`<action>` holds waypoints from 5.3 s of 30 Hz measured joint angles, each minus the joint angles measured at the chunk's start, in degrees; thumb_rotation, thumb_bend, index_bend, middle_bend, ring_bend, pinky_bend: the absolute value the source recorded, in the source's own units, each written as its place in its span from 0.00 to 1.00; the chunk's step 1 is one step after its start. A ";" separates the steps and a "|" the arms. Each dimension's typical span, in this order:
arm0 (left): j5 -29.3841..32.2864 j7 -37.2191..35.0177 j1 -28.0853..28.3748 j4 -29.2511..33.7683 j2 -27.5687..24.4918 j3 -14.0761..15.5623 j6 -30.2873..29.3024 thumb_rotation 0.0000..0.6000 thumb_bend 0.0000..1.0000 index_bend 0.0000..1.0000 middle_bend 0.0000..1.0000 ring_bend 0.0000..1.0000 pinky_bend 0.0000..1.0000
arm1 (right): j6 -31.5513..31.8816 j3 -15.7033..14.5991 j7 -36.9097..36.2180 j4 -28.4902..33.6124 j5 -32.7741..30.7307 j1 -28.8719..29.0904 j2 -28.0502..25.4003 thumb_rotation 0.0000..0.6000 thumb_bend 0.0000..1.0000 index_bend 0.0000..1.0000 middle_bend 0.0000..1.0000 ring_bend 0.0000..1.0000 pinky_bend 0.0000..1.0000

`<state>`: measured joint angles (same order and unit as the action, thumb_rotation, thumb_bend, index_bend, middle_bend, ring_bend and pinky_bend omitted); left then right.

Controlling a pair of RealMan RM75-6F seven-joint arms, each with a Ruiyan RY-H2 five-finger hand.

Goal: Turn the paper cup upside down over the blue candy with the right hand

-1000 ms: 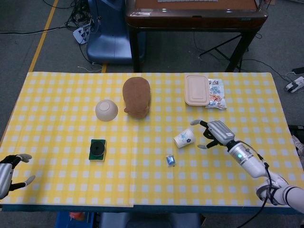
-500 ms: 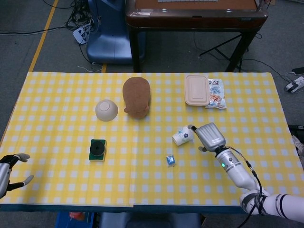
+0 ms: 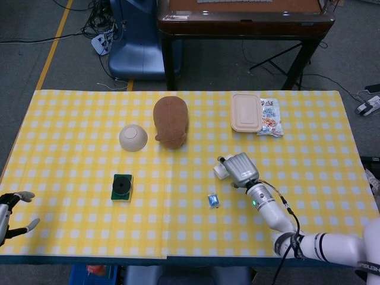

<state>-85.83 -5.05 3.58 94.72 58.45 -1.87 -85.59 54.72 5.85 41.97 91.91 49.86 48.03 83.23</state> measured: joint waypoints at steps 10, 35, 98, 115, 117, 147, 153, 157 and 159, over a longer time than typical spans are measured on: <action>0.34 -1.28 -0.16 -0.11 -0.48 -0.26 -0.23 1.00 0.14 0.45 0.44 0.35 0.52 | -0.64 0.66 3.09 -2.82 -4.69 2.93 2.86 1.00 0.01 0.28 1.00 1.00 1.00; 0.14 -3.06 -0.64 -0.20 -1.21 -0.48 -1.09 1.00 0.14 0.45 0.44 0.35 0.52 | -1.23 -0.21 3.00 -8.97 -7.13 5.55 6.85 1.00 0.10 0.49 1.00 1.00 1.00; 0.56 -2.00 -0.89 -0.01 -1.17 -0.62 -1.02 1.00 0.14 0.45 0.44 0.35 0.52 | 7.82 -16.00 -130.88 -37.38 52.82 -2.35 8.46 1.00 0.03 0.51 1.00 1.00 1.00; 0.84 -2.57 -0.90 -0.13 -1.31 -0.76 -0.88 1.00 0.14 0.45 0.44 0.35 0.52 | 4.61 -17.28 -129.03 -37.74 51.80 0.09 9.21 1.00 0.00 0.41 1.00 1.00 1.00; 0.80 -2.52 -0.90 -0.13 -1.30 -0.74 -0.87 1.00 0.14 0.45 0.44 0.35 0.52 | 4.74 -17.55 -128.83 -37.53 51.94 0.20 8.95 1.00 0.00 0.36 1.00 1.00 1.00; 1.17 -0.05 -0.60 0.16 -0.70 -0.65 -0.16 1.00 0.14 0.45 0.44 0.35 0.52 | 8.39 -15.35 -90.14 -16.99 46.84 -4.26 -3.90 1.00 0.00 0.20 1.00 1.00 1.00; 1.14 -0.39 -0.63 0.18 -0.79 -0.69 -0.28 1.00 0.14 0.45 0.44 0.35 0.52 | 6.47 -11.02 -72.56 -9.15 40.59 -5.36 -4.16 1.00 0.00 0.20 1.00 1.00 1.00; 1.10 -0.88 -0.70 0.17 -0.94 -0.73 -0.42 1.00 0.14 0.45 0.44 0.35 0.52 | 2.73 -8.15 -62.55 -2.92 34.72 -4.88 -4.97 1.00 0.00 0.20 1.00 1.00 1.00; 0.99 -1.03 -0.72 0.17 -1.02 -0.70 -0.47 1.00 0.14 0.45 0.44 0.35 0.52 | 0.37 -6.70 -57.44 0.22 30.80 -4.27 -5.52 1.00 0.00 0.20 1.00 1.00 1.00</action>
<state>-84.83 -6.08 2.86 94.89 57.43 -2.57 -86.05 55.09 -0.85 -15.47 92.13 80.66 43.76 77.71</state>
